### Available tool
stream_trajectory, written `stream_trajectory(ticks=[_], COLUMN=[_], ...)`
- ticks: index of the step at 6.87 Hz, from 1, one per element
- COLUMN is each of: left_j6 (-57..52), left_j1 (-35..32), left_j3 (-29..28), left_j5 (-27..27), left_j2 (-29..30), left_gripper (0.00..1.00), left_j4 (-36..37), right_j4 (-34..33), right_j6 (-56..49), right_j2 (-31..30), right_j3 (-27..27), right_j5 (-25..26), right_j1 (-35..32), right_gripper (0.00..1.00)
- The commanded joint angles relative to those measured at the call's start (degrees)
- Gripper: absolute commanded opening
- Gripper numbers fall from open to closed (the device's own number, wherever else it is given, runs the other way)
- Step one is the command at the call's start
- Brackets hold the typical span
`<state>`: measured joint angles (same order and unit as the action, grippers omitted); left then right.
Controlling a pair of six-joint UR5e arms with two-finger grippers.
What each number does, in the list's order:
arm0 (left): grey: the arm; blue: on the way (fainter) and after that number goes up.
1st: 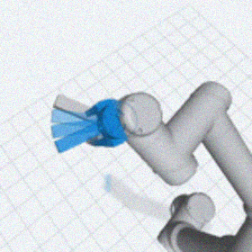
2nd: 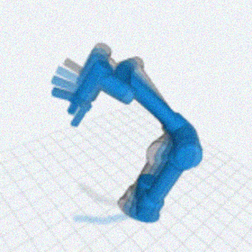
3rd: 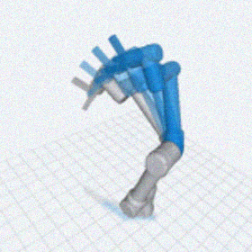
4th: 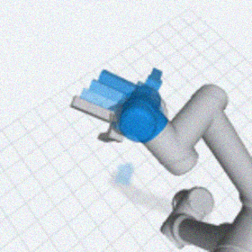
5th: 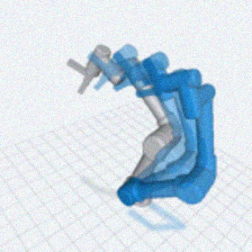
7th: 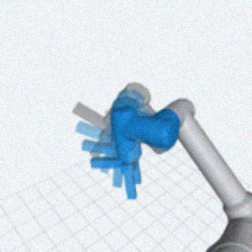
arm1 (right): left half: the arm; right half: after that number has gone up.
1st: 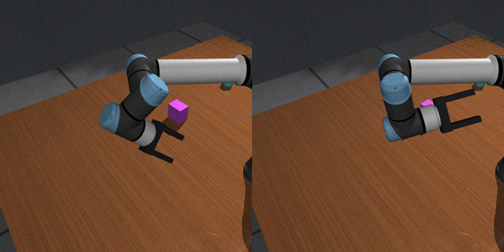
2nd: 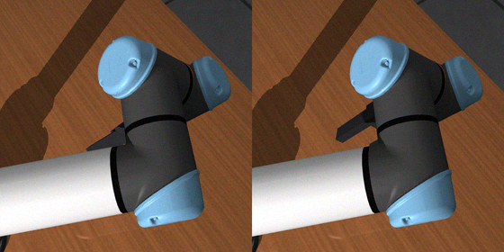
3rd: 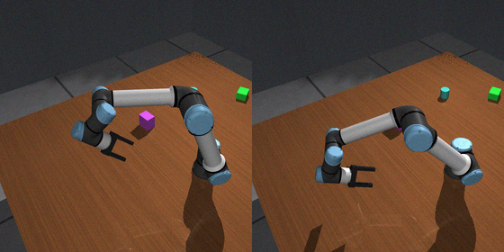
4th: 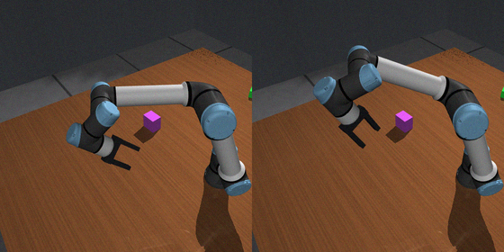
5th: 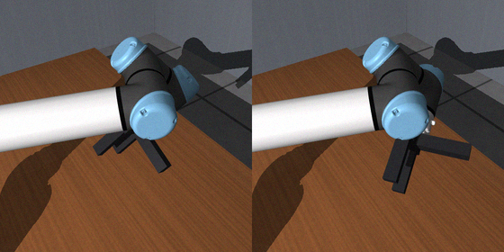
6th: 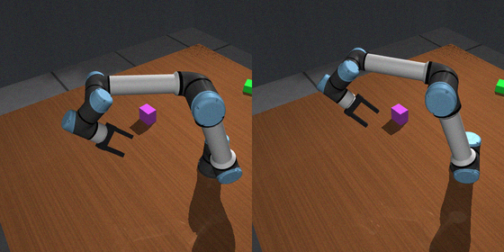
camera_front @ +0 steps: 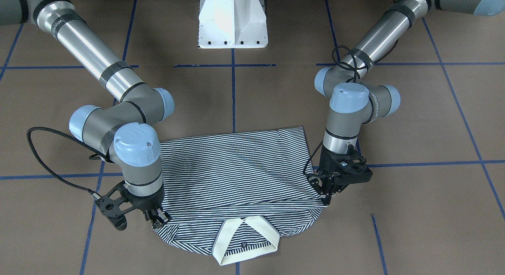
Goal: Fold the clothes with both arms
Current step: 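Release the hem near the collar with both grippers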
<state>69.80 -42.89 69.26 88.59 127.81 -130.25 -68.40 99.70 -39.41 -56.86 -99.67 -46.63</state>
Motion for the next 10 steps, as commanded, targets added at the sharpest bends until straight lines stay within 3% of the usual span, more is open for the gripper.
stream_trajectory(ticks=[1,3,4,6,7,10], left_j6=[0.2,0.2,0.4,0.6,0.6,0.7], left_j1=[-0.1,-0.4,-0.5,-0.7,-0.7,-0.7], left_j3=[0.0,0.2,0.2,0.4,0.4,0.5], left_j5=[0.1,0.3,0.6,0.6,0.6,0.6], left_j2=[-0.5,-0.5,-0.6,-0.8,-1.2,-1.3], left_gripper=[0.24,0.25,0.25,0.25,0.25,0.25], left_j4=[-1.6,-3.1,-4.6,-4.8,-4.8,-4.9], right_j4=[0.3,0.8,0.9,0.4,0.4,0.4], right_j6=[0.4,1.0,1.5,5.8,7.9,9.7], right_j2=[0.2,-1.5,-5.5,-17.8,-22.3,-26.1], right_j3=[-1.5,-7.0,-11.4,-27.7,-32.9,-35.1], right_j5=[0.0,-3.4,-4.3,-4.7,-4.4,-1.8], right_j1=[-0.2,-1.6,-1.6,2.8,5.6,9.5], right_gripper=[0.64,0.65,0.68,0.72,0.75,0.76])
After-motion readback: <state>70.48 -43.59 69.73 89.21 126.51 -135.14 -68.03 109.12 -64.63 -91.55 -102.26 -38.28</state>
